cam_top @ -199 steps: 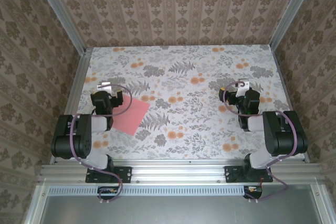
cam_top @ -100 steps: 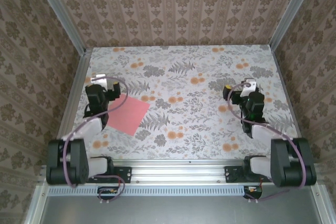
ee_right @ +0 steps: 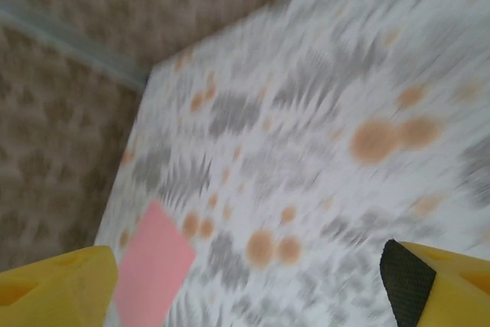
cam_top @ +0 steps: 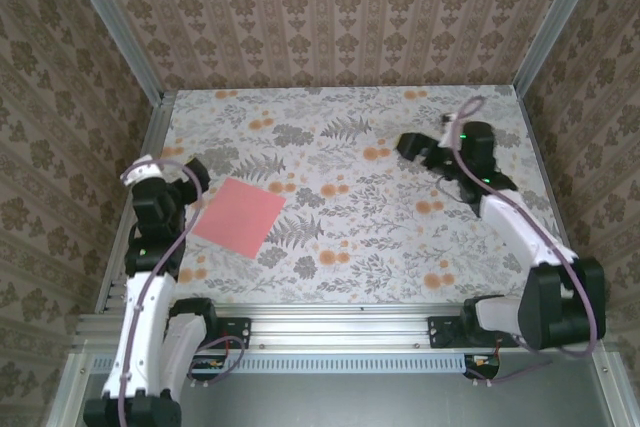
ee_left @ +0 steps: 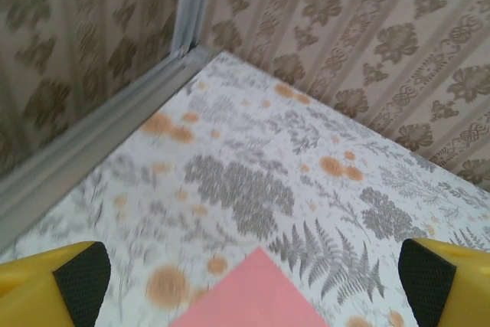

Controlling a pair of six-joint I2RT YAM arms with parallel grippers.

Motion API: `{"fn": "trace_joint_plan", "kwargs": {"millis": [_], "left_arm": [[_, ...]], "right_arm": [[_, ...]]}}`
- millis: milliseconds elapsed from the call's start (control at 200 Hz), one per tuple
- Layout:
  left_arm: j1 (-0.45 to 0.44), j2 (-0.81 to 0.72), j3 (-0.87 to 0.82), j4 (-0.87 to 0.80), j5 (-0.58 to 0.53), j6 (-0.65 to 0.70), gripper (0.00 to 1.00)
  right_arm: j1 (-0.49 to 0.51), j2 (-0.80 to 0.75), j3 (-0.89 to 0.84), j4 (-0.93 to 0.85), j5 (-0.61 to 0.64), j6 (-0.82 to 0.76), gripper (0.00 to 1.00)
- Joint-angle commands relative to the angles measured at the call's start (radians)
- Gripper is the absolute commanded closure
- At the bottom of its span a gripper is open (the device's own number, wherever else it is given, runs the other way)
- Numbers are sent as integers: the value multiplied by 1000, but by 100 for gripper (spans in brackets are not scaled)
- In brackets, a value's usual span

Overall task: Fold a paper plane with a square sheet of paper (pick it up from the middle)
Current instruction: Move the square sheet of paper to the center of the table.

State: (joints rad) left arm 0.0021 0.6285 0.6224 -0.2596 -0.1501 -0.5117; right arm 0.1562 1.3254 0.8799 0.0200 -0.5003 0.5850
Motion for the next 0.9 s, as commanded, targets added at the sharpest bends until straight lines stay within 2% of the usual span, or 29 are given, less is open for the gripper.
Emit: {"fn": "trace_joint_plan", "kwargs": {"millis": [0, 130, 250, 420, 495, 590, 695, 775, 900], "left_arm": [[6, -63, -16, -202, 107, -142, 0], [7, -19, -6, -290, 236, -166, 0], [6, 62, -8, -355, 320, -162, 0], [7, 127, -13, -361, 365, -162, 0], [4, 208, -6, -325, 410, -156, 0], [-25, 362, 56, -320, 414, -132, 0], [-119, 569, 180, -345, 360, -95, 0], [-196, 735, 298, -381, 292, -69, 0], [-242, 961, 458, -432, 231, -55, 0]], "right_arm": [[180, 104, 139, -190, -46, 34, 11], [357, 290, 289, -239, -7, 34, 20], [480, 485, 461, -305, -11, 18, 29], [594, 707, 713, -402, 25, -9, 37], [614, 778, 799, -470, 96, -23, 37], [616, 804, 823, -465, 108, -1, 37], [613, 780, 796, -467, 159, -3, 37], [605, 745, 746, -461, 172, -10, 37], [578, 670, 622, -411, 194, 13, 37]]}}
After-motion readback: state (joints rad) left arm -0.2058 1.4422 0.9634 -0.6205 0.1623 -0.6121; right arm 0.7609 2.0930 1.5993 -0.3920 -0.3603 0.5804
